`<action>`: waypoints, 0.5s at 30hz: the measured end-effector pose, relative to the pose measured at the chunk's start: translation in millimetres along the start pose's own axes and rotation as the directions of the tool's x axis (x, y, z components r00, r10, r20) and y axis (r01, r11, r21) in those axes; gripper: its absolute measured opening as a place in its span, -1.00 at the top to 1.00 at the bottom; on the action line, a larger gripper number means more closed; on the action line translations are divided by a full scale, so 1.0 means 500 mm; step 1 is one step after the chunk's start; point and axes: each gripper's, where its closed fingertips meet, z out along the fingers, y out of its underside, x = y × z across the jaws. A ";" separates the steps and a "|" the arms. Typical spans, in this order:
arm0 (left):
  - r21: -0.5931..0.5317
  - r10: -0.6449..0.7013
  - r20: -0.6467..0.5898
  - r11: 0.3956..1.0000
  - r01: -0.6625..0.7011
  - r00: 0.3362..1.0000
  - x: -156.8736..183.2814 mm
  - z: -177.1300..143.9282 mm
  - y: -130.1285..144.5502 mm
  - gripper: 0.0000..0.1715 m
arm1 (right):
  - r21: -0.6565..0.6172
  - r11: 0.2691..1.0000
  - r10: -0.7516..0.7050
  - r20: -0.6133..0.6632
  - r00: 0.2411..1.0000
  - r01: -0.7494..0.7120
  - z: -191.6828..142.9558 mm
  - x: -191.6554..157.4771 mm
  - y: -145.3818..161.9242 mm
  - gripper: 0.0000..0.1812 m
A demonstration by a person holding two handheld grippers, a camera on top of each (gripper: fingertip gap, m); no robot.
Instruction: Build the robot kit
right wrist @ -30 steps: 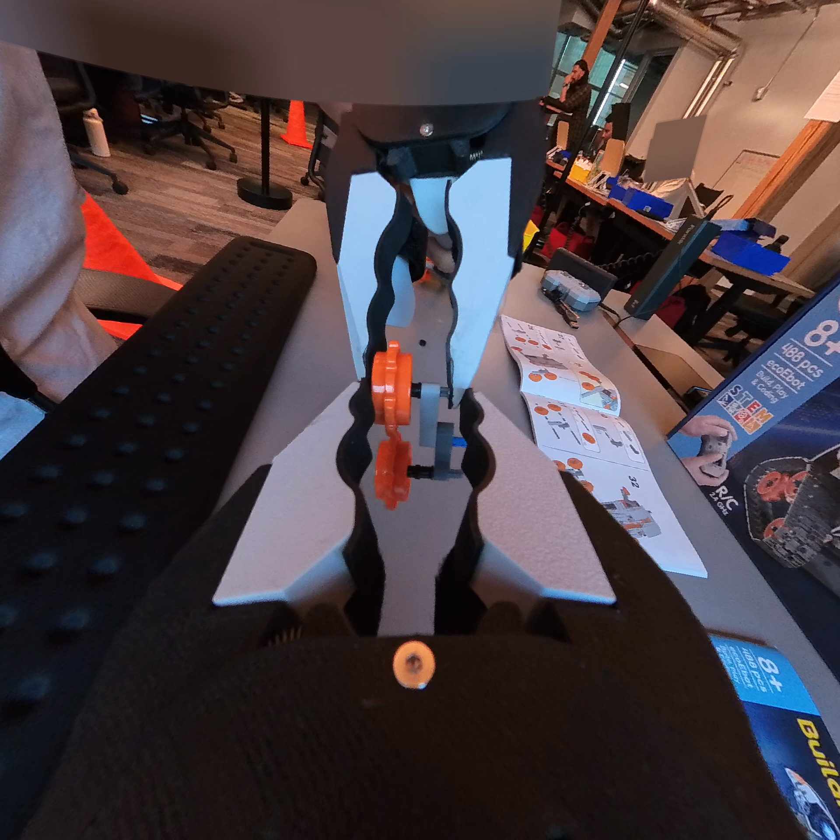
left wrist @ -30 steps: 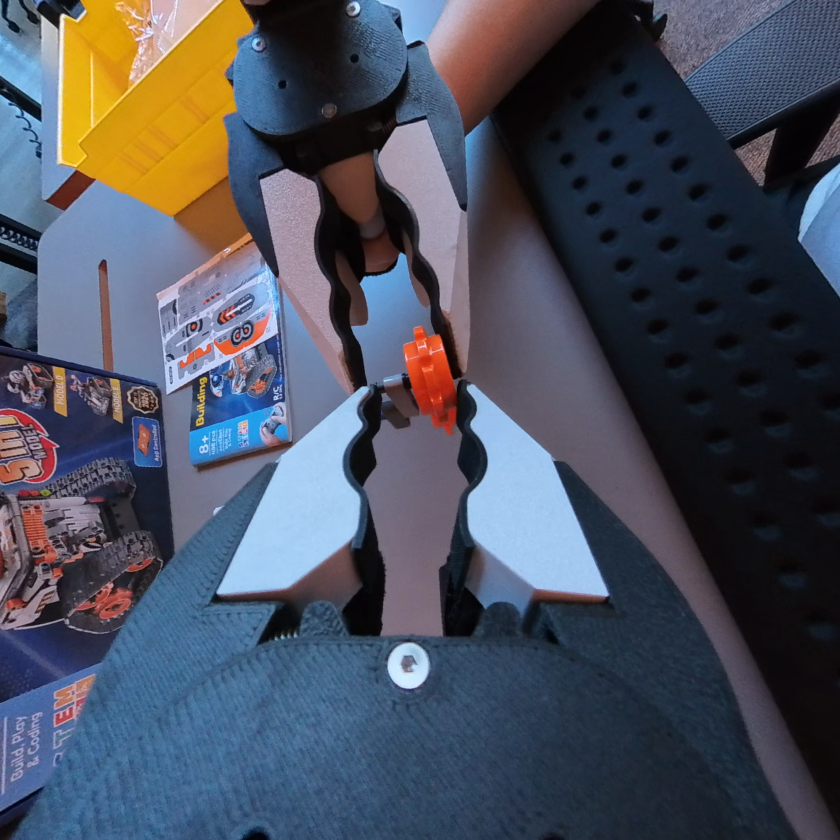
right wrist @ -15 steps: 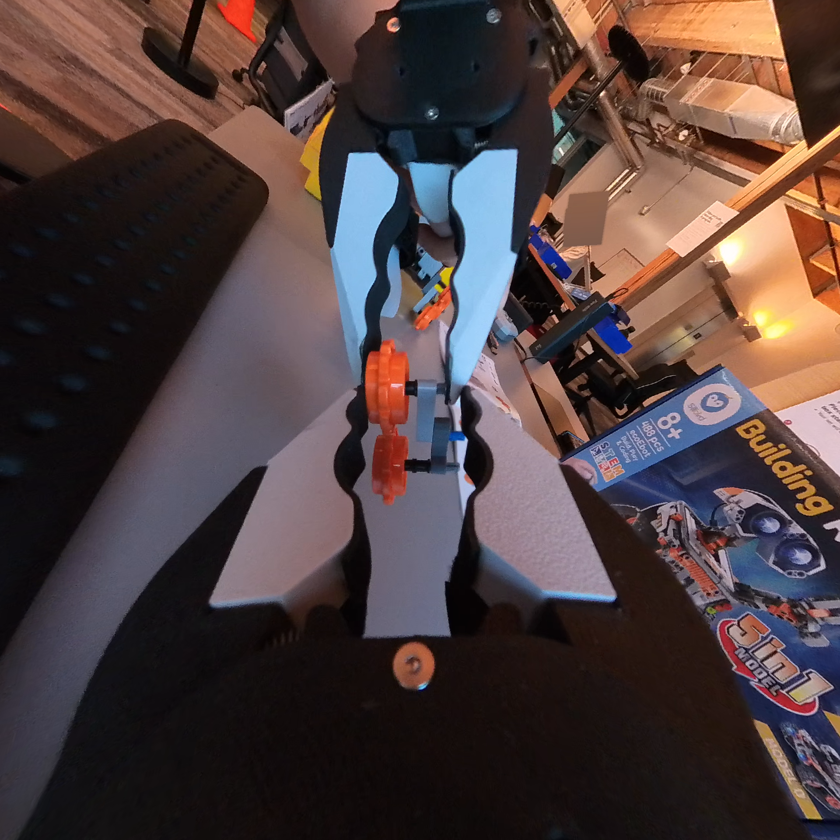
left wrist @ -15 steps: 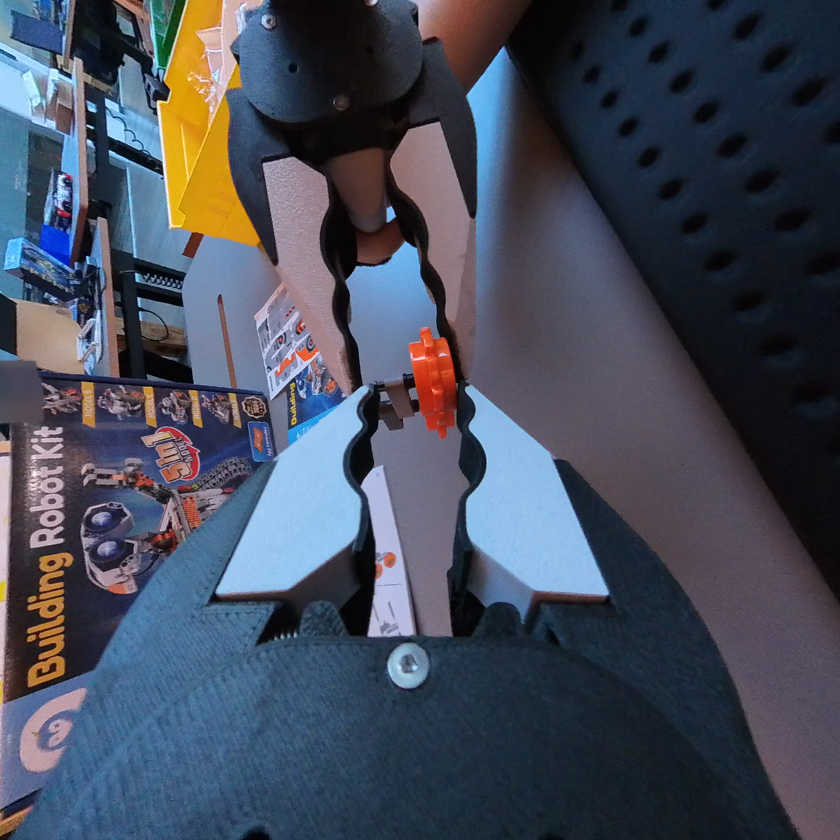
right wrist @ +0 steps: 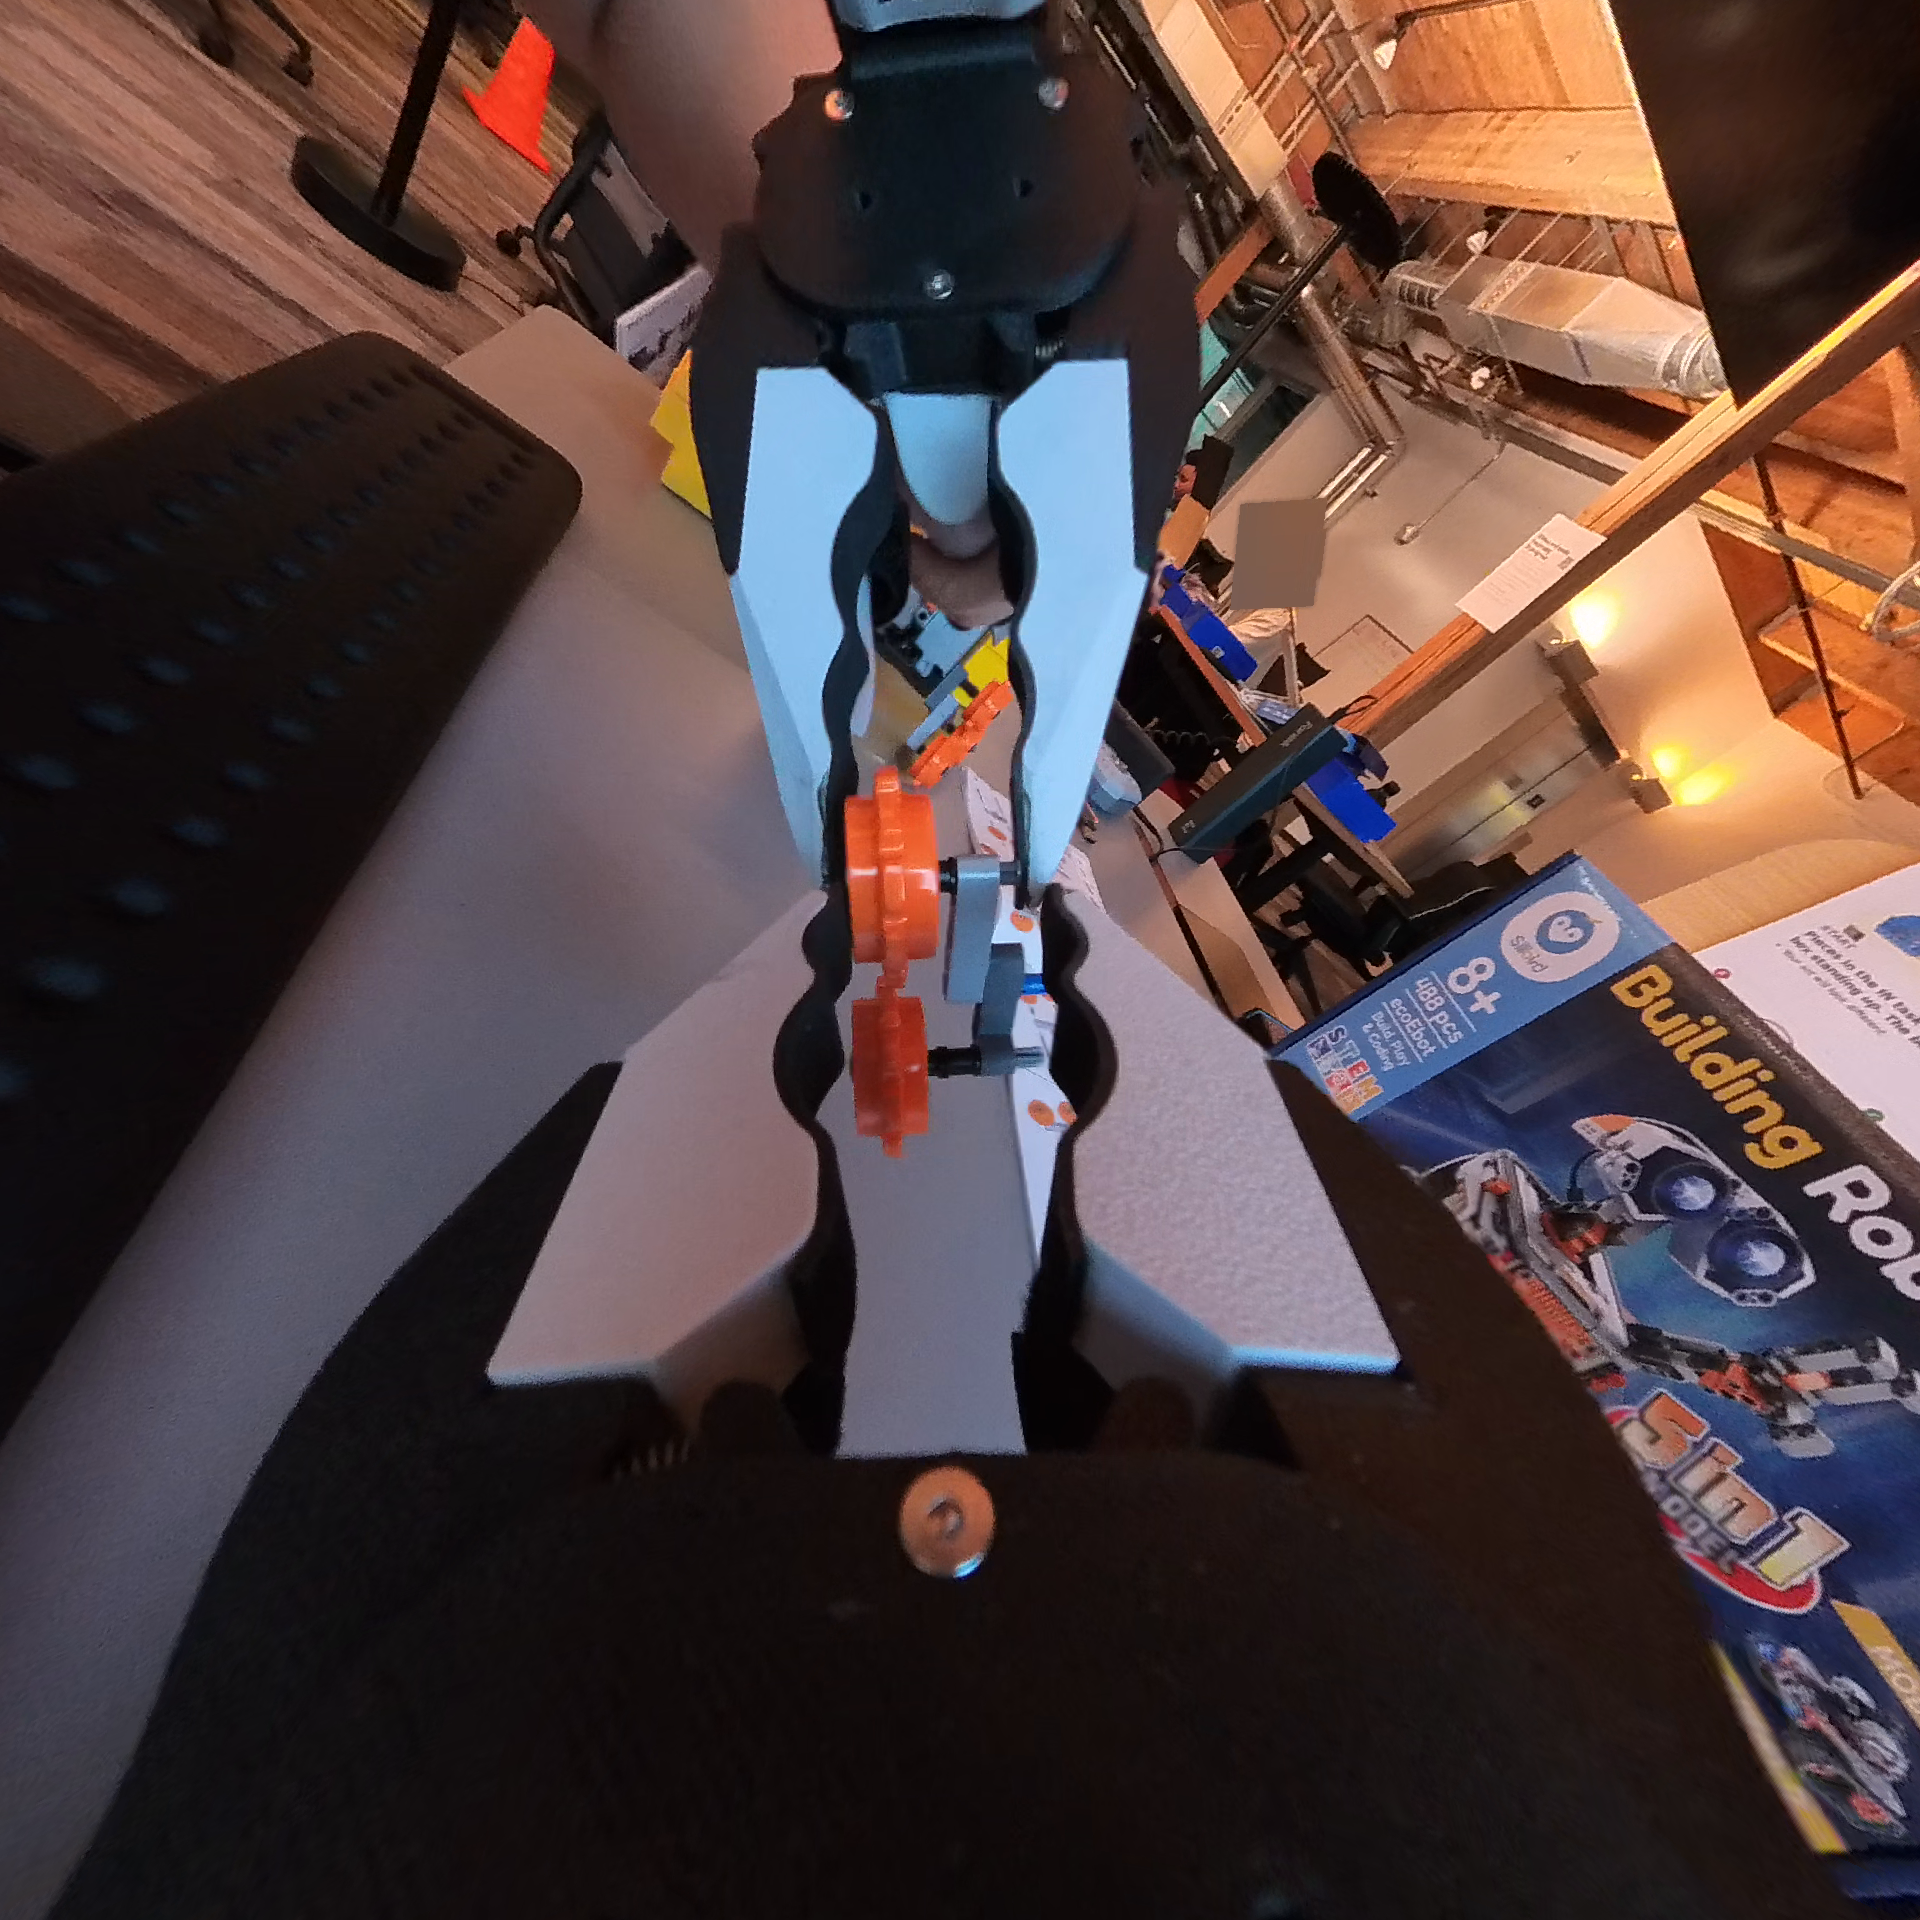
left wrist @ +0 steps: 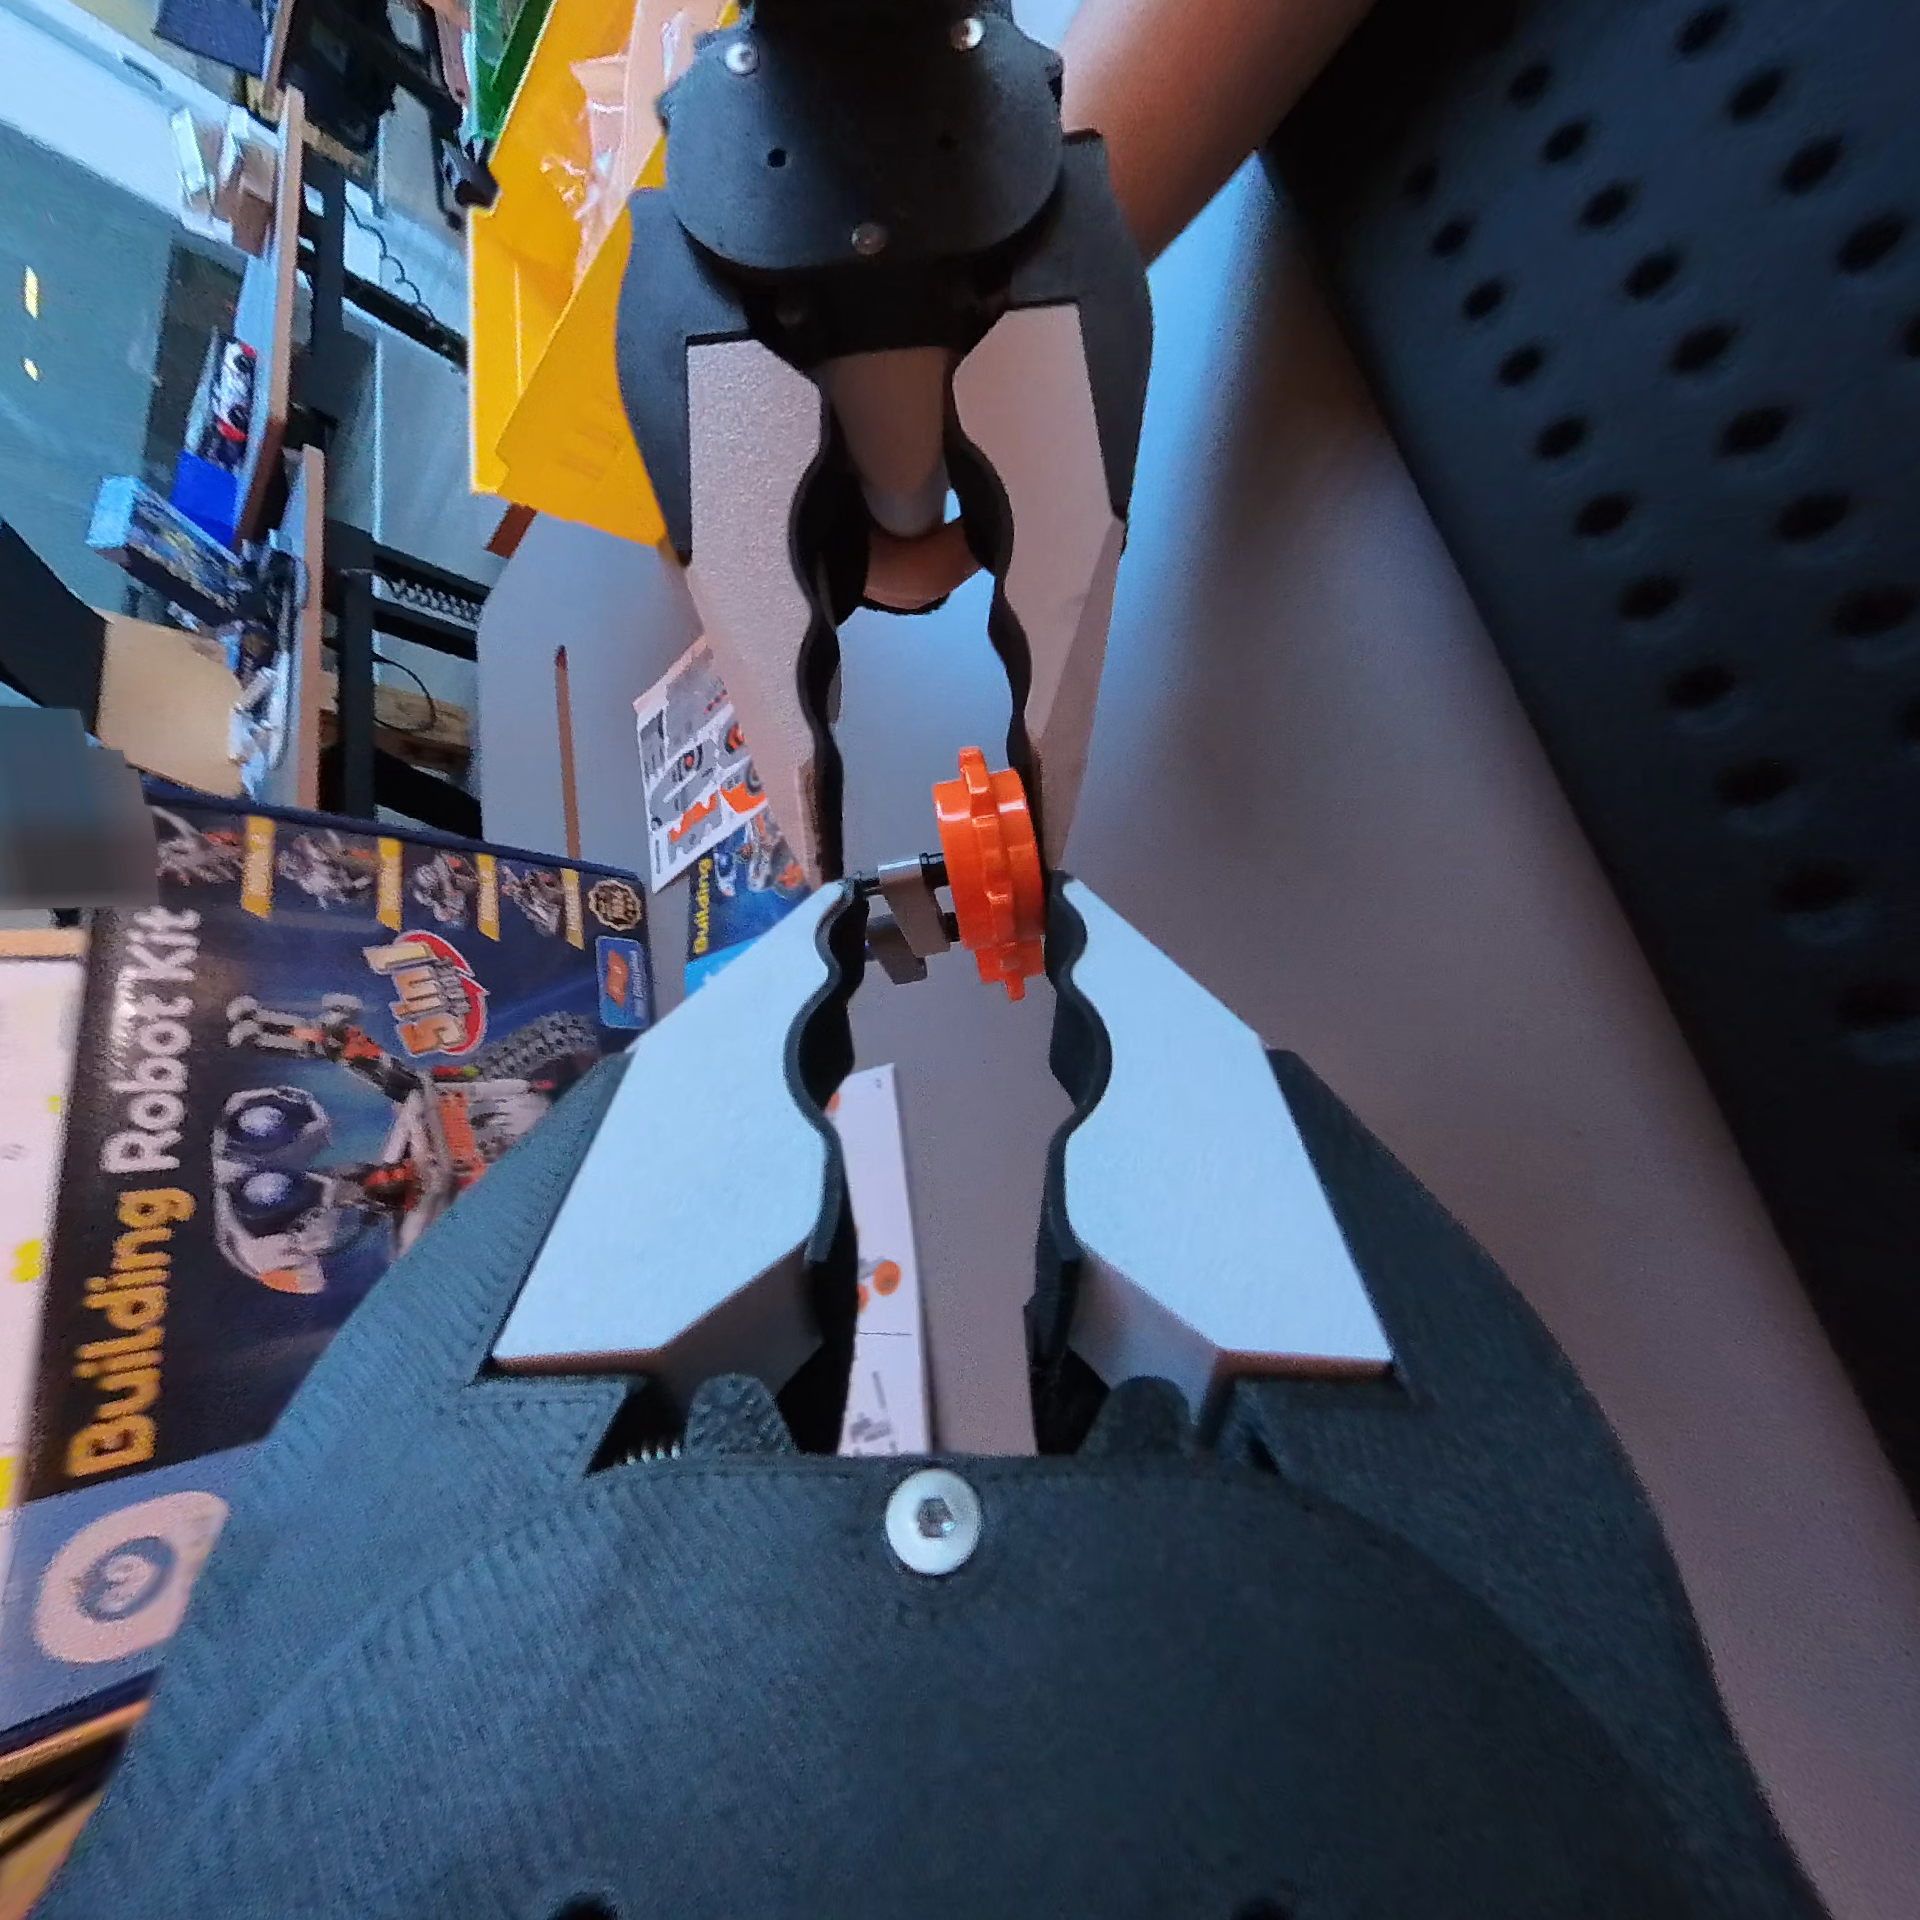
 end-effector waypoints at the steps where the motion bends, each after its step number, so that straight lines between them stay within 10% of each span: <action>1: 0.004 -0.039 -0.006 0.999 0.039 0.999 -0.003 0.000 0.001 0.61 | 0.005 1.000 0.017 -0.003 1.000 -0.017 -0.001 0.003 0.000 0.61; 15: 0.024 -0.496 -0.081 0.866 0.500 0.864 -0.033 -0.004 0.027 0.61 | 0.084 0.930 0.355 0.040 0.934 -0.358 -0.012 0.037 0.011 0.75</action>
